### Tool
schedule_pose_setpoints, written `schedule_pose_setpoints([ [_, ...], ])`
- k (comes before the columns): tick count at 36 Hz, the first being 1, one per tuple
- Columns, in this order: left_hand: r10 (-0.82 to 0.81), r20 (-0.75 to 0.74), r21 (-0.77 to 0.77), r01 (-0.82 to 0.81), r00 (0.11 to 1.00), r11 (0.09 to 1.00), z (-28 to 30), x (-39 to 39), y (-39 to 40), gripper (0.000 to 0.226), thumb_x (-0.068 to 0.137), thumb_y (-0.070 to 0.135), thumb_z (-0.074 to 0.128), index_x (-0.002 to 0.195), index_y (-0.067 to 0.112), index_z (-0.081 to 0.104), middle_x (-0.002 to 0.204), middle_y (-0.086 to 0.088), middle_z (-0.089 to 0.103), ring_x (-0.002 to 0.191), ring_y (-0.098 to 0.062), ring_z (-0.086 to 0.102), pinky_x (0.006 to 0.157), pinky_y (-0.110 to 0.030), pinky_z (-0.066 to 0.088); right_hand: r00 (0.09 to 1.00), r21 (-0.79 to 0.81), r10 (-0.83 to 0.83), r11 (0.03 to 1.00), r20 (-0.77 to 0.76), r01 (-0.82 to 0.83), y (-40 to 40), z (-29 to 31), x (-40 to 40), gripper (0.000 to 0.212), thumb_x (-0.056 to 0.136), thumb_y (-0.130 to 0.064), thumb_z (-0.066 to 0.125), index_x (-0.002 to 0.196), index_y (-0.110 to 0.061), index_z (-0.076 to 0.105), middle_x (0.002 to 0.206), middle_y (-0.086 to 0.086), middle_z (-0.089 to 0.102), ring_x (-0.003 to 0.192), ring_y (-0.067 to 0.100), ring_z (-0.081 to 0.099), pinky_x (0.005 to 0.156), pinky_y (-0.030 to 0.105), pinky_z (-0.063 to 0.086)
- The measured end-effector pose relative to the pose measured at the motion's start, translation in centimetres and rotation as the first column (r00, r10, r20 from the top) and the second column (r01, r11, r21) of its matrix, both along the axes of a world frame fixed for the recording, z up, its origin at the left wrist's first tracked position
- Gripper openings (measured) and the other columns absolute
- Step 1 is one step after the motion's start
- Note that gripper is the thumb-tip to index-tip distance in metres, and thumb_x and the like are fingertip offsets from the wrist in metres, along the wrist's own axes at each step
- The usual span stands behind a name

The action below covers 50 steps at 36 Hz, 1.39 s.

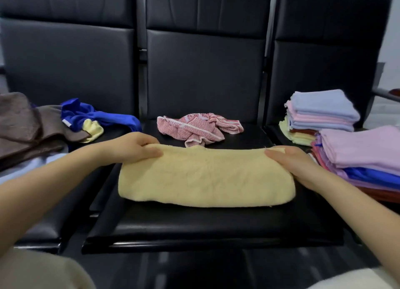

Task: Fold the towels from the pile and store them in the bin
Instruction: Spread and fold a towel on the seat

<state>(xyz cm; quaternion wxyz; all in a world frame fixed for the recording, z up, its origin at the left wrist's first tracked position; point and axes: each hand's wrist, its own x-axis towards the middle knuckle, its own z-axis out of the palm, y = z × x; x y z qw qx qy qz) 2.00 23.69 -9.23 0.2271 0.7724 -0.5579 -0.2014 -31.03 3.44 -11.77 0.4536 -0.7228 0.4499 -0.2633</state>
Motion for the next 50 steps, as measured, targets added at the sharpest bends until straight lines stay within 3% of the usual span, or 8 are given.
schedule_pose_setpoints([
  [10, 0.23, 0.185, -0.209, -0.191, 0.955, 0.959, -2.5, 3.1, -5.9, 0.019, 0.094, 0.023, 0.056, 0.098, 0.009, 0.069, 0.092, -0.004, 0.068, 0.087, -0.018, 0.06, 0.071, -0.029, 0.043, 0.986, -0.128, -0.158, 0.978, 0.044, 0.163, -3.6, 0.1, 4.5, 0.009, 0.095, -0.023, 0.059, 0.094, -0.02, 0.067, 0.087, -0.003, 0.065, 0.087, 0.017, 0.059, 0.067, 0.026, 0.043],
  [19, 0.306, 0.219, -0.127, -0.284, 0.926, 0.95, -6.3, 4.6, -6.9, 0.022, 0.092, 0.027, 0.052, 0.112, 0.029, 0.061, 0.107, -0.001, 0.057, 0.109, -0.019, 0.053, 0.1, -0.04, 0.041, 0.92, -0.212, -0.215, 0.966, -0.329, 0.15, -6.5, -2.4, 5.3, 0.054, 0.089, -0.041, 0.066, 0.13, -0.01, 0.052, 0.104, 0.009, 0.063, 0.098, 0.024, 0.061, 0.074, 0.033, 0.045],
  [24, 0.358, 0.153, -0.164, -0.333, 0.921, 0.929, -7.0, 4.3, -6.2, 0.03, 0.092, 0.023, 0.054, 0.122, 0.023, 0.059, 0.118, -0.007, 0.052, 0.117, -0.026, 0.047, 0.103, -0.036, 0.038, 0.807, -0.234, -0.215, 0.967, -0.55, 0.098, -5.6, -1.6, 4.8, 0.05, 0.088, -0.054, 0.062, 0.066, -0.01, 0.052, 0.066, 0.009, 0.051, 0.064, 0.024, 0.051, 0.06, 0.034, 0.036],
  [28, 0.358, 0.173, -0.27, -0.305, 0.918, 0.913, -7.2, 3.5, -5.4, 0.033, 0.091, 0.018, 0.058, 0.124, 0.02, 0.059, 0.128, -0.009, 0.049, 0.126, -0.03, 0.033, 0.105, -0.035, 0.029, 0.743, -0.105, -0.128, 0.991, -0.657, 0.078, -4.3, -1.0, 4.5, 0.047, 0.081, -0.058, 0.067, 0.08, -0.012, 0.056, 0.082, 0.004, 0.057, 0.072, 0.016, 0.054, 0.056, 0.028, 0.035],
  [37, 0.209, -0.091, -0.341, -0.228, 0.974, 0.912, -5.5, 0.0, -5.6, 0.016, 0.094, 0.018, 0.057, 0.109, 0.022, 0.062, 0.097, 0.001, 0.06, 0.084, -0.017, 0.059, 0.078, -0.032, 0.049, 0.978, 0.274, -0.197, 0.939, -0.063, 0.207, -2.7, -0.1, 5.6, 0.057, 0.089, -0.027, 0.069, 0.137, -0.004, 0.05, 0.124, 0.015, 0.061, 0.113, 0.029, 0.059, 0.101, 0.041, 0.046],
  [42, 0.311, -0.682, -0.064, -0.477, 0.662, 0.876, -3.9, -2.7, -6.7, 0.017, 0.099, 0.019, 0.05, 0.11, 0.012, 0.061, 0.093, -0.007, 0.06, 0.066, -0.017, 0.057, 0.059, -0.027, 0.054, 0.964, 0.225, -0.181, 0.965, 0.194, 0.136, 0.1, 1.6, 9.6, 0.039, 0.097, -0.019, 0.058, 0.132, -0.001, 0.053, 0.123, 0.018, 0.062, 0.114, 0.03, 0.061, 0.104, 0.041, 0.045],
  [46, 0.323, -0.869, 0.116, -0.479, 0.376, 0.87, -3.1, -4.0, -7.1, 0.032, 0.103, 0.026, 0.039, 0.114, 0.001, 0.056, 0.09, -0.014, 0.061, 0.073, -0.026, 0.061, 0.056, -0.032, 0.055, 0.949, 0.275, 0.131, 0.937, 0.287, -0.213, 2.3, 3.4, 11.6, 0.019, 0.097, -0.022, 0.058, 0.102, -0.009, 0.07, 0.09, 0.006, 0.069, 0.079, 0.016, 0.067, 0.073, 0.032, 0.053],
  [50, 0.285, -0.909, 0.135, -0.43, 0.305, 0.892, -3.8, -4.4, -8.0, 0.048, 0.1, 0.045, 0.038, 0.117, 0.006, 0.06, 0.104, -0.013, 0.068, 0.086, -0.027, 0.066, 0.071, -0.036, 0.054, 0.929, 0.248, 0.325, 0.898, 0.18, -0.362, 3.1, 3.2, 12.2, 0.027, 0.096, -0.033, 0.058, 0.105, -0.01, 0.069, 0.078, 0.004, 0.068, 0.067, 0.015, 0.066, 0.058, 0.024, 0.05],
])
